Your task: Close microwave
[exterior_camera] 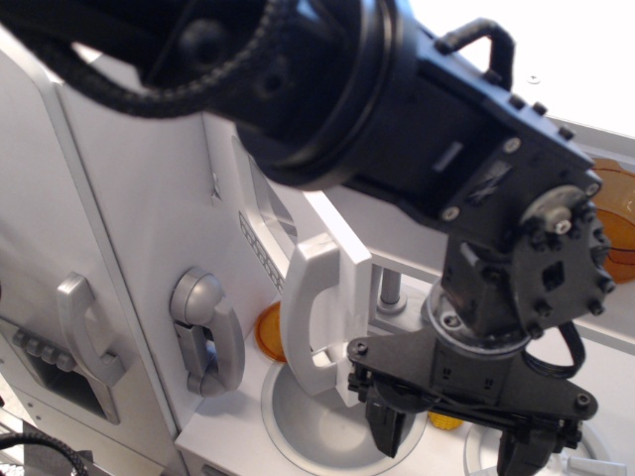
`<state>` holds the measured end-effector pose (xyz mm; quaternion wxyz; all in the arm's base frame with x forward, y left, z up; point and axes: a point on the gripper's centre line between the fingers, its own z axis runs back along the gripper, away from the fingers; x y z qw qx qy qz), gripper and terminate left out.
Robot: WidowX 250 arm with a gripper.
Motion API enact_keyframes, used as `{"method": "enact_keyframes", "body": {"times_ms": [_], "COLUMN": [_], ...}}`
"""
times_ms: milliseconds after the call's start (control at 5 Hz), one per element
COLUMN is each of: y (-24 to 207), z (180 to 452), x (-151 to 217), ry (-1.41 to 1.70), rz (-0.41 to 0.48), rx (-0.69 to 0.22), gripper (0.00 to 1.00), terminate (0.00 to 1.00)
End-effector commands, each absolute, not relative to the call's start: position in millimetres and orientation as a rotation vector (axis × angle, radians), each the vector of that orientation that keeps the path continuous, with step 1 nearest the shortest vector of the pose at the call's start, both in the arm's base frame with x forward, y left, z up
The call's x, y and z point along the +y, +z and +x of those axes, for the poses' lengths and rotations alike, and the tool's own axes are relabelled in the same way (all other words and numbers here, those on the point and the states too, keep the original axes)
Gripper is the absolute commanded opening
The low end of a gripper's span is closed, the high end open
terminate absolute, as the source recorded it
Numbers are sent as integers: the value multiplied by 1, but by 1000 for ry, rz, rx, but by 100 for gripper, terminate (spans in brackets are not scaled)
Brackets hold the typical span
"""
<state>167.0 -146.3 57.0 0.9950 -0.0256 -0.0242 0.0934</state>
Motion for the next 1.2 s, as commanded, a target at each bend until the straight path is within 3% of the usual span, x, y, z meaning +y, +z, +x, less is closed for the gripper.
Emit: {"method": "enact_keyframes", "body": {"times_ms": [0,400,1000], "y": [57,111,149], "z": [167,151,135], "x": [-146,-159,-66], "ry": [187,137,117], "rz": [-51,-188,-122], "rx": [-49,-24,-56], "gripper": [100,100,100], "terminate": [0,0,0]}}
